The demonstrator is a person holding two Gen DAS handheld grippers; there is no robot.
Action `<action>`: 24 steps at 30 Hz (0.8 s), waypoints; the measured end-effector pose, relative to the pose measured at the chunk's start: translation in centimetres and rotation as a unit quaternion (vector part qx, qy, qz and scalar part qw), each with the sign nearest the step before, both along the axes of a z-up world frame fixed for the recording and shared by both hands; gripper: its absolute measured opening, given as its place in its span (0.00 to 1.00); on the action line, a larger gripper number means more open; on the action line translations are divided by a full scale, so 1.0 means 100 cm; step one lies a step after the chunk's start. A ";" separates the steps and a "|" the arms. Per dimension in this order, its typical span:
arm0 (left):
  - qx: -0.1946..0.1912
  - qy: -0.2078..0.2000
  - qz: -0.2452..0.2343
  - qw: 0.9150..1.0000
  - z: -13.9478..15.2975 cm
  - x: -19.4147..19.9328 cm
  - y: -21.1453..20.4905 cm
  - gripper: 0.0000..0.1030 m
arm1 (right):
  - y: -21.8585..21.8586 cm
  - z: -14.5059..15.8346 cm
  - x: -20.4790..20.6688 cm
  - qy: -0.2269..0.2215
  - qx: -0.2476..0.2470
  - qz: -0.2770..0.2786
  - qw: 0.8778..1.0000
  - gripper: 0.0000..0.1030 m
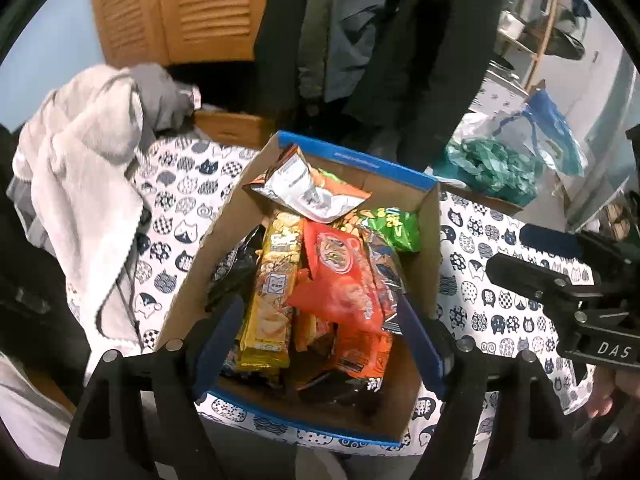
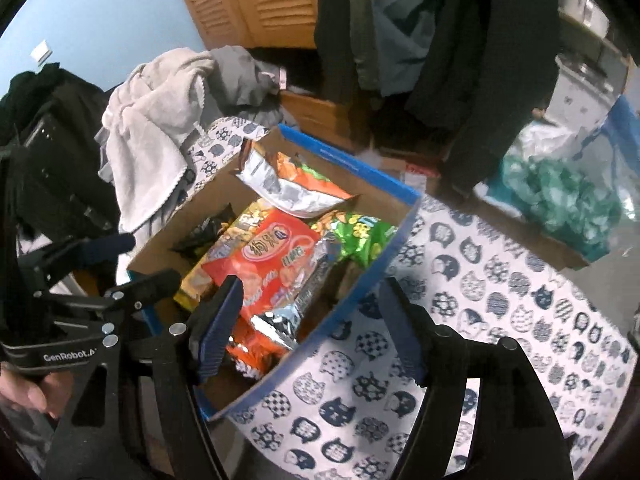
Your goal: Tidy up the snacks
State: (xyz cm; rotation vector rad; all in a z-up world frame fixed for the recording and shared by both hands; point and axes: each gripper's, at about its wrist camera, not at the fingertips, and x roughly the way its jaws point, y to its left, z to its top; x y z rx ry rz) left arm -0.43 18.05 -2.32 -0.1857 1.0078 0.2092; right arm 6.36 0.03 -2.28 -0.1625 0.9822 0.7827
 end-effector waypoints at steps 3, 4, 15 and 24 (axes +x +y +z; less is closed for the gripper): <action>0.008 -0.011 -0.011 1.000 0.009 -0.005 -0.009 0.78 | -0.011 0.009 -0.006 -0.011 0.005 -0.005 1.000 0.71; 0.014 -0.020 -0.016 1.000 0.013 -0.007 -0.013 0.80 | -0.016 0.013 -0.008 -0.016 0.007 -0.008 1.000 0.71; 0.051 -0.062 -0.053 0.995 0.035 -0.010 -0.050 0.85 | -0.051 0.031 -0.016 -0.054 0.013 -0.029 0.998 0.75; 0.069 -0.077 -0.063 0.993 0.043 -0.013 -0.066 0.91 | -0.073 0.034 -0.017 -0.056 0.025 -0.044 0.997 0.76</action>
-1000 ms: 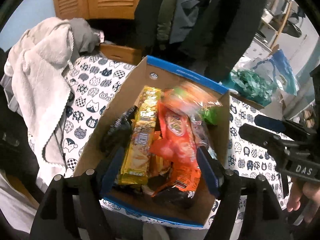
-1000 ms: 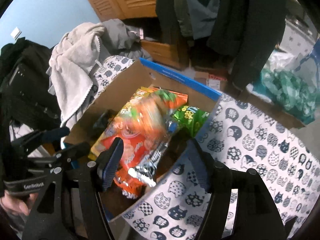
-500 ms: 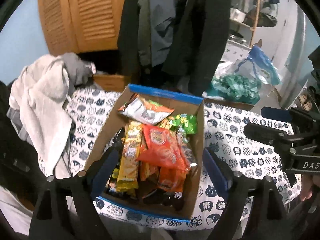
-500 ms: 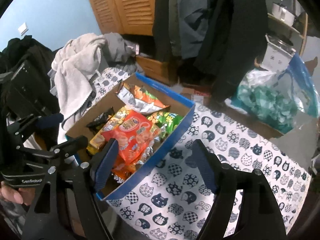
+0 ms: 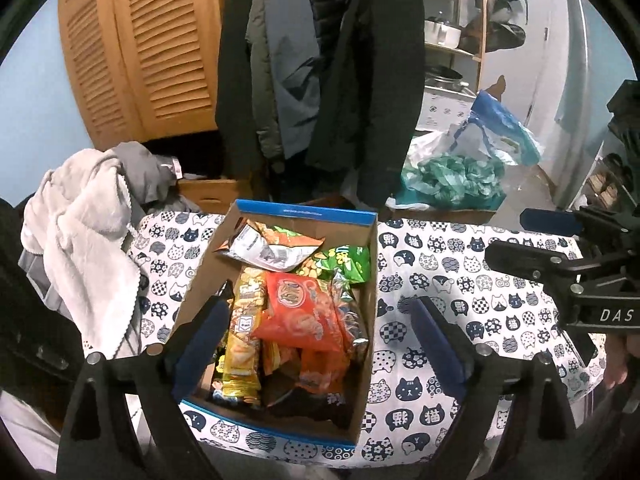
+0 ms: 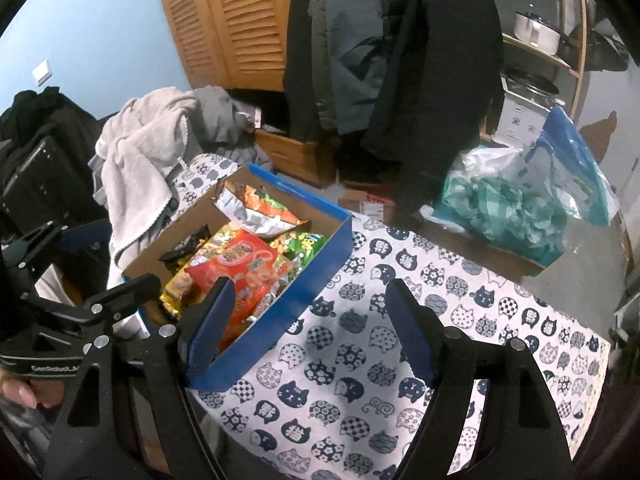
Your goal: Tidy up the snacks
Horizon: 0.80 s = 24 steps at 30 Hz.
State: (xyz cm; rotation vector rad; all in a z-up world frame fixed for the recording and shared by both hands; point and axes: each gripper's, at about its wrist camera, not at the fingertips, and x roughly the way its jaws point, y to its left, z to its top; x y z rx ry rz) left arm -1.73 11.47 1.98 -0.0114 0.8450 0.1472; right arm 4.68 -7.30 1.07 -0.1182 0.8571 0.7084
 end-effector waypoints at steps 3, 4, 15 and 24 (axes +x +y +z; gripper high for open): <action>0.006 -0.002 -0.001 1.000 0.001 0.000 -0.003 0.91 | -0.003 -0.001 0.000 0.002 0.000 -0.002 1.000 0.76; 0.007 -0.003 -0.002 1.000 0.001 0.000 -0.005 0.91 | -0.005 -0.002 0.001 0.004 0.001 -0.003 1.000 0.76; 0.018 -0.017 -0.010 1.000 0.007 -0.003 -0.014 0.91 | -0.012 -0.005 0.001 0.007 0.001 -0.007 1.000 0.76; 0.018 -0.019 -0.009 1.000 0.010 -0.004 -0.014 0.91 | -0.012 -0.005 0.001 0.006 0.000 -0.008 1.000 0.76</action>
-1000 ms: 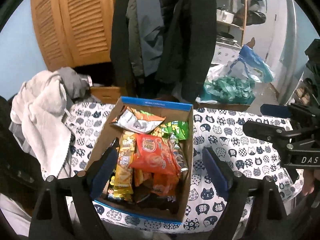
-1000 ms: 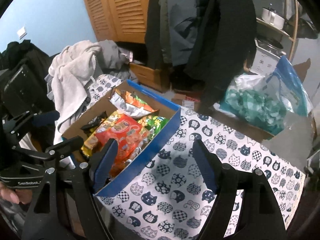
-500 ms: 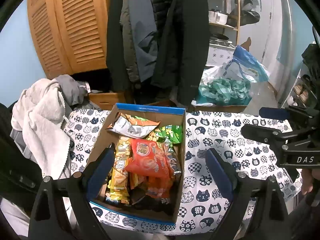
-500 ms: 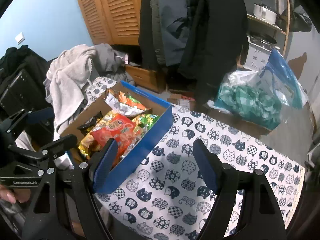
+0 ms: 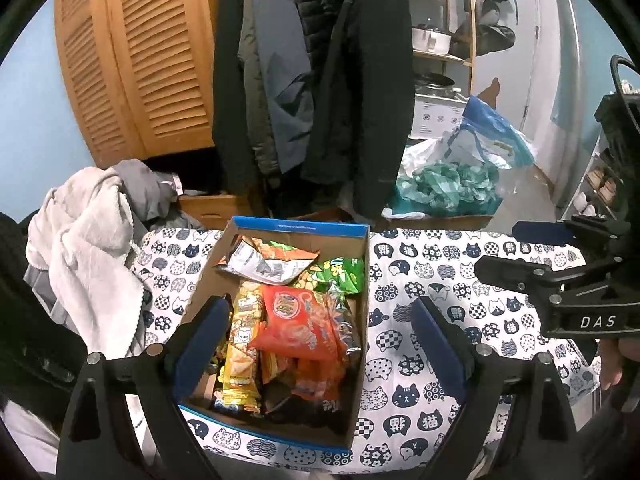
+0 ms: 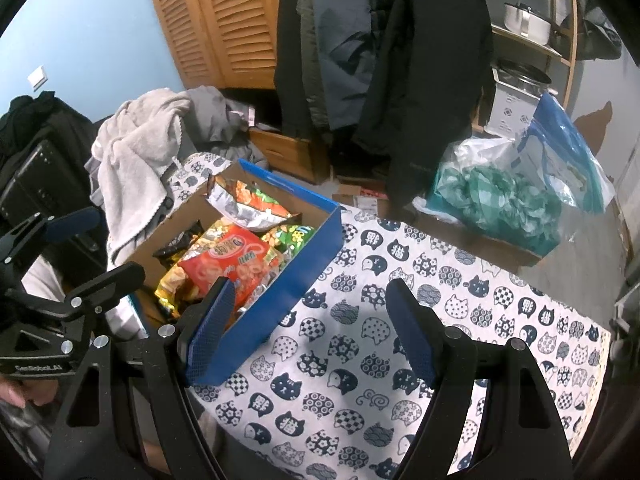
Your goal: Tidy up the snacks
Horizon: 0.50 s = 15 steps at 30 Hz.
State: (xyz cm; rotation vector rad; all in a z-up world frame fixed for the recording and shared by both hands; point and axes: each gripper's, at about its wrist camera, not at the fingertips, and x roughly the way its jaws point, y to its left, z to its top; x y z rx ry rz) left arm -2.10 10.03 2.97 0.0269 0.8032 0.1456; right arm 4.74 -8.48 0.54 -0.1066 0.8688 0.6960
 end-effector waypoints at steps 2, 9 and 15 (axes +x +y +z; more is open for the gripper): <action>0.001 -0.002 0.001 1.000 0.000 0.000 0.000 0.91 | 0.000 0.000 0.000 0.001 0.001 0.000 1.000 0.76; 0.003 -0.001 0.007 1.000 0.000 -0.001 0.002 0.91 | 0.000 -0.001 0.000 0.001 -0.001 0.001 1.000 0.76; 0.005 0.007 0.012 1.000 -0.002 0.000 0.002 0.91 | 0.002 -0.002 -0.001 0.002 -0.002 0.001 1.000 0.76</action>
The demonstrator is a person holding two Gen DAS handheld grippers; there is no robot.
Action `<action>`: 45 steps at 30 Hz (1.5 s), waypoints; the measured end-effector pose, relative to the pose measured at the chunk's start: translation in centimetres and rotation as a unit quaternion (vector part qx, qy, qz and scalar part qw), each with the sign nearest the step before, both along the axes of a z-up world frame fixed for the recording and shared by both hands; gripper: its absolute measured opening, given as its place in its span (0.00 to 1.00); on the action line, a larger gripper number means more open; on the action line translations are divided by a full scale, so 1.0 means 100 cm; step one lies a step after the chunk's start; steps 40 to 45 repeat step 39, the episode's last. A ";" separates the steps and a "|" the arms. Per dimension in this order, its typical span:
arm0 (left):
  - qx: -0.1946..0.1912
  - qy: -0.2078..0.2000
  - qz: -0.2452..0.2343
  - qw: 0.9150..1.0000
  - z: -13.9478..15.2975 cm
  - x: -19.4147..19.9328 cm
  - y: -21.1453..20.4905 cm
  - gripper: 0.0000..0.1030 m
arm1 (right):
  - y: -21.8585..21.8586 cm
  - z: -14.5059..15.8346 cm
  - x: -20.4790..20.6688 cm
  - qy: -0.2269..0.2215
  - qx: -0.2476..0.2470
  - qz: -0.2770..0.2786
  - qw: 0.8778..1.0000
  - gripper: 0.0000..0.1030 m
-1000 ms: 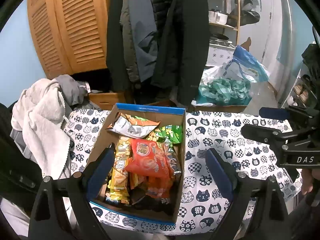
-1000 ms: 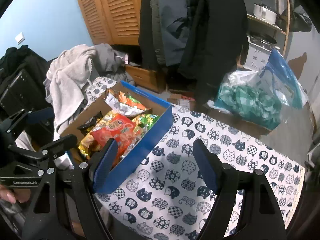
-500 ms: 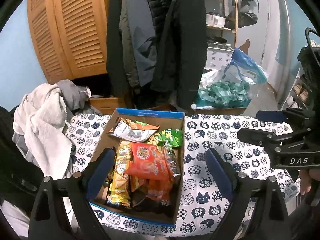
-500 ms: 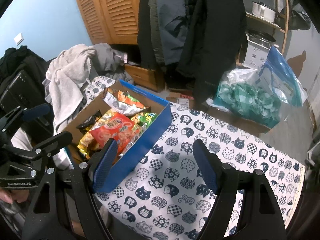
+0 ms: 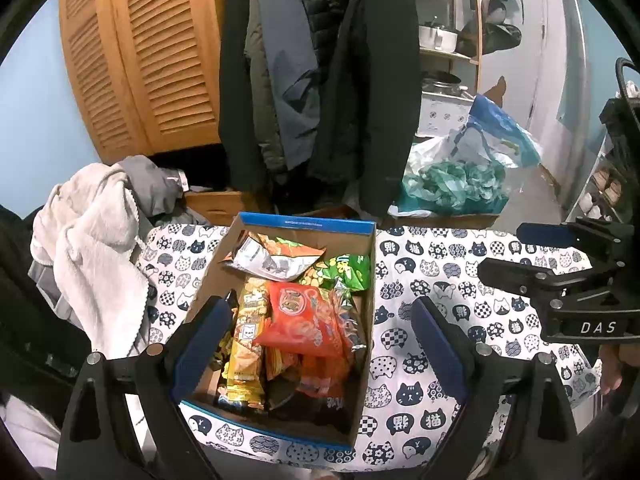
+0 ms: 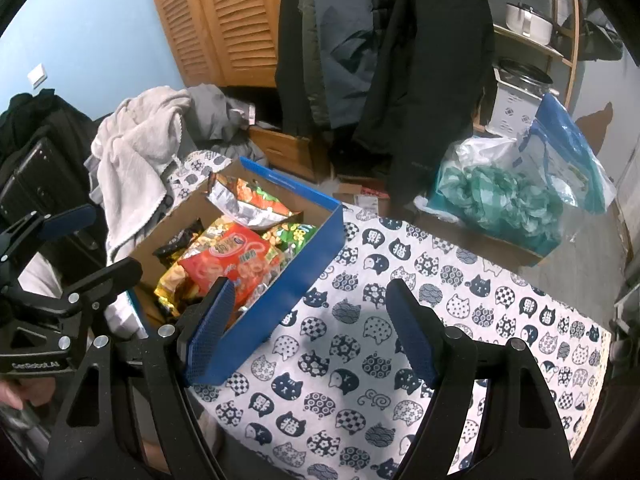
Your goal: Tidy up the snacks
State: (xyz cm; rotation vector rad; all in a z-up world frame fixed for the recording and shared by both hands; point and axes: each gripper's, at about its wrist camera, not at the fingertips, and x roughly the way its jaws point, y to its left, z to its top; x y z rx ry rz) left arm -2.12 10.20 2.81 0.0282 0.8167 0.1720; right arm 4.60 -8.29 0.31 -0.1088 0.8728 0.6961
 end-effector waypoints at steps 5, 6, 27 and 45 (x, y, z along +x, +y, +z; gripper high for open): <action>0.001 0.001 0.000 1.000 -0.001 0.000 -0.001 0.91 | -0.001 0.000 0.000 0.000 0.000 0.000 1.000 0.76; 0.000 0.001 0.000 1.000 -0.001 0.000 -0.001 0.91 | -0.002 0.000 0.000 0.000 0.000 0.000 1.000 0.76; -0.008 0.009 -0.002 1.000 -0.001 0.000 -0.006 0.91 | -0.002 0.000 0.001 0.000 0.001 0.000 1.000 0.76; -0.012 0.005 -0.006 1.000 -0.005 -0.002 -0.006 0.91 | -0.003 0.000 0.001 0.000 0.001 0.000 1.000 0.76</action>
